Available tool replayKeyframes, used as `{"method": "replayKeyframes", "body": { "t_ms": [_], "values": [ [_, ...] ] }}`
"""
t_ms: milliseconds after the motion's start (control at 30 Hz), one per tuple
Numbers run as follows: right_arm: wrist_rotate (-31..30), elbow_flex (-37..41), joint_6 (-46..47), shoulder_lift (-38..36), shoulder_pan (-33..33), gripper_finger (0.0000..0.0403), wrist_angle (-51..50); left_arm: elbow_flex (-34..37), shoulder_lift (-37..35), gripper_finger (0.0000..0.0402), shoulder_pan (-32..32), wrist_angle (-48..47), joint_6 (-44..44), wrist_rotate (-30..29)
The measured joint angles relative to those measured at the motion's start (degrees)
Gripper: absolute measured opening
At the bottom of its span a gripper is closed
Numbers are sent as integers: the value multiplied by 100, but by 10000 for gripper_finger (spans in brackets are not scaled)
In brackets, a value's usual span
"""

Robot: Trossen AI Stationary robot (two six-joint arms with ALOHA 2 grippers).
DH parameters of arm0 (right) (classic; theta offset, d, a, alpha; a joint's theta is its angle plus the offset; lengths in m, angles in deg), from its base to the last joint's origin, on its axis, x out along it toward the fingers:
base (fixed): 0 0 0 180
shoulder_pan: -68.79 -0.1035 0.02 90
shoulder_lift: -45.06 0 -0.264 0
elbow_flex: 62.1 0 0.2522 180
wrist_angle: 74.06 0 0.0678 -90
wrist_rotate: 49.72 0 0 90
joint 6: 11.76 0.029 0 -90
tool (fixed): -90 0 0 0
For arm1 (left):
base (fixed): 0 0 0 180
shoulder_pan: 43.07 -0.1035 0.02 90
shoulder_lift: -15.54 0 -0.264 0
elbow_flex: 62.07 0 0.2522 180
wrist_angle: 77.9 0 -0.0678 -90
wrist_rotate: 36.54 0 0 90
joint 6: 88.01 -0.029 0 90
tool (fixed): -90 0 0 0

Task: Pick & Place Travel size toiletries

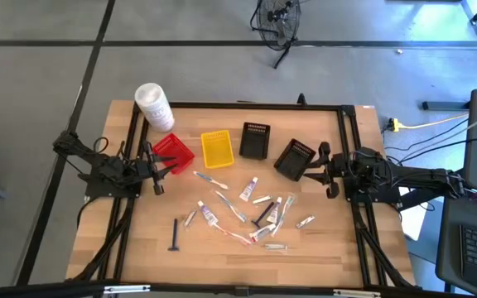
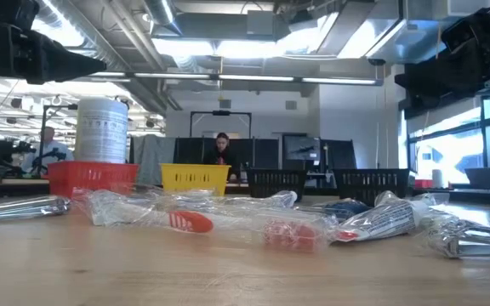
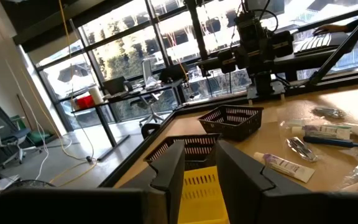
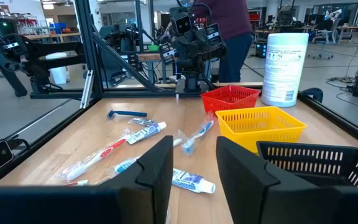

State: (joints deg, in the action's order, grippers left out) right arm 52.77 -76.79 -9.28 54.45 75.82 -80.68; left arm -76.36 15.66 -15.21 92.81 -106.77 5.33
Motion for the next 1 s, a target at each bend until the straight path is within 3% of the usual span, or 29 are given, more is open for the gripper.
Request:
{"method": "replayKeyframes", "body": {
  "t_ms": [500, 1000],
  "values": [
    [2, 0, 2, 1, -1, 105, 0, 0, 1, 88, 0, 0, 0, 0],
    [1, 0, 0, 0, -1, 131, 0, 1, 1, 88, 0, 1, 0, 1]
  ]
}}
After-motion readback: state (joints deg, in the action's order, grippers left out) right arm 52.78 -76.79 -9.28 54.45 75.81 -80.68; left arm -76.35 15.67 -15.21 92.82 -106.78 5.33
